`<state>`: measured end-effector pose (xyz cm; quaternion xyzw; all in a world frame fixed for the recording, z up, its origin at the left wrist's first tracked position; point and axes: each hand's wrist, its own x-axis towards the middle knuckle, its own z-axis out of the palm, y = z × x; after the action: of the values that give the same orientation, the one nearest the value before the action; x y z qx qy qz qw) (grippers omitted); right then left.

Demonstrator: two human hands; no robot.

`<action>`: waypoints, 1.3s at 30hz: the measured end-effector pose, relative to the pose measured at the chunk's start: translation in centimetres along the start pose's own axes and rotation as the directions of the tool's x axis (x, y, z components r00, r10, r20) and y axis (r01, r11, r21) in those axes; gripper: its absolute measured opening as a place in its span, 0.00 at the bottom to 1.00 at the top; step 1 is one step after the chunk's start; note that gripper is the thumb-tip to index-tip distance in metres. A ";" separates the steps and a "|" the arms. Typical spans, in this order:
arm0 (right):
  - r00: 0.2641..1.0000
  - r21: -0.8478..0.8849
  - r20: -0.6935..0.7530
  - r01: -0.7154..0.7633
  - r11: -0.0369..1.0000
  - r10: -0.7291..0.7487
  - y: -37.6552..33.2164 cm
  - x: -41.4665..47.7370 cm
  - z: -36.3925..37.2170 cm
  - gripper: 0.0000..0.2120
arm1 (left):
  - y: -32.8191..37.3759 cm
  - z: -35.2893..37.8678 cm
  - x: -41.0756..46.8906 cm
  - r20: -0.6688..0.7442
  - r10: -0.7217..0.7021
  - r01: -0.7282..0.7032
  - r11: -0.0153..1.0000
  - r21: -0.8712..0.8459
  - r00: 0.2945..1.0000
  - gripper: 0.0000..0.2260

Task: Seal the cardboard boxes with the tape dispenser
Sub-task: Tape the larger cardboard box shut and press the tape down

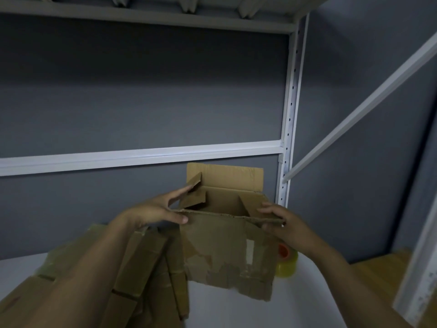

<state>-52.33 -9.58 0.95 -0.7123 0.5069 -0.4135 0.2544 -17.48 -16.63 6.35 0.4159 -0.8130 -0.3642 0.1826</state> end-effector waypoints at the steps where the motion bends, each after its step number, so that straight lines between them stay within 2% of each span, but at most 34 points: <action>1: 1.000 0.050 -0.012 -0.014 0.999 0.014 0.1 0.0 0.0 0.15 | -0.1 -0.1 0.0 0.014 0.005 -0.005 1.000 -0.001 1.000 0.45; 6: 0.993 0.329 -0.039 -0.092 0.940 0.111 0.4 0.0 0.2 0.15 | -0.6 0.0 0.6 -0.091 -0.041 0.049 0.994 0.094 0.995 0.51; 9: 0.989 0.384 -0.050 -0.110 0.917 0.140 0.2 0.0 0.4 0.15 | -0.5 1.0 1.6 -0.095 -0.016 0.036 0.977 0.211 0.995 0.46; 12: 0.980 0.334 -0.118 -0.112 0.936 0.160 -0.4 -0.1 0.6 0.07 | -0.8 2.3 2.0 -0.152 -0.020 0.046 0.984 0.174 0.988 0.48; 14: 0.967 0.282 -0.187 -0.116 0.952 0.173 -0.8 0.2 0.7 0.11 | -1.1 2.8 1.9 -0.215 -0.021 0.033 0.998 0.050 0.976 0.38; 16: 0.957 0.253 -0.226 -0.120 0.960 0.179 -1.1 0.7 1.0 0.17 | -0.7 3.6 1.4 -0.287 -0.016 0.012 1.000 -0.014 0.958 0.22; 18: 0.939 0.215 -0.289 -0.127 0.968 0.187 -1.5 1.1 1.5 0.18 | -0.2 4.4 1.0 -0.397 -0.019 -0.013 0.997 -0.078 0.918 0.10; 20: 0.909 0.192 -0.367 -0.136 0.972 0.200 -1.6 1.5 2.1 0.17 | -0.2 5.0 1.1 -0.509 -0.039 -0.028 0.992 -0.124 0.860 0.11; 22: 0.881 0.150 -0.440 -0.120 0.981 0.174 -1.6 1.7 2.5 0.10 | -0.6 5.3 1.4 -0.600 -0.046 -0.030 0.993 -0.116 0.799 0.08; 23: 0.876 0.105 -0.452 -0.134 0.985 0.168 -1.5 1.8 2.4 0.11 | -0.7 5.1 1.7 -0.616 -0.053 -0.027 0.992 -0.120 0.786 0.16; 25: 0.901 -0.005 -0.411 -0.155 0.988 0.139 -0.6 2.2 1.9 0.29 | -1.0 4.5 2.3 -0.613 -0.064 0.006 0.995 -0.096 0.787 0.40; 26: 0.923 -0.083 -0.372 -0.141 0.987 0.101 -0.4 2.2 1.5 0.31 | -1.0 3.9 2.6 -0.613 -0.045 0.047 0.999 -0.013 0.789 0.46; 28: 0.958 -0.191 -0.286 -0.083 0.978 0.025 -0.3 2.4 1.1 0.29 | -0.9 2.6 3.4 -0.594 0.018 0.107 0.979 0.174 0.804 0.51; 29: 0.966 -0.212 -0.257 -0.058 0.976 0.002 0.0 2.5 0.9 0.30 | -0.7 2.2 3.9 -0.569 0.033 0.108 0.971 0.212 0.822 0.52; 31: 0.978 -0.252 -0.211 -0.056 0.966 0.002 0.1 2.8 0.6 0.34 | -0.2 1.7 4.8 -0.508 0.014 0.086 0.981 0.173 0.861 0.48; 33: 0.980 -0.294 -0.192 -0.108 0.950 0.052 0.2 3.1 0.2 0.36 | 0.3 2.5 5.2 -0.450 -0.007 0.094 0.980 0.173 0.893 0.35; 35: 0.978 -0.313 -0.179 -0.163 0.936 0.110 0.6 3.5 -0.1 0.35 | 0.1 3.8 5.2 -0.454 -0.016 0.094 0.984 0.149 0.891 0.23; 39: 0.981 -0.255 -0.103 -0.183 0.950 0.162 1.2 4.1 0.0 0.24 | 0.3 5.3 3.9 -0.460 -0.041 0.052 0.999 0.011 0.887 0.20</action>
<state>-52.37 -13.82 1.41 -0.6754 0.6274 -0.3474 0.1720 -23.08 -17.34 2.98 0.5119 -0.7406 -0.2503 0.3562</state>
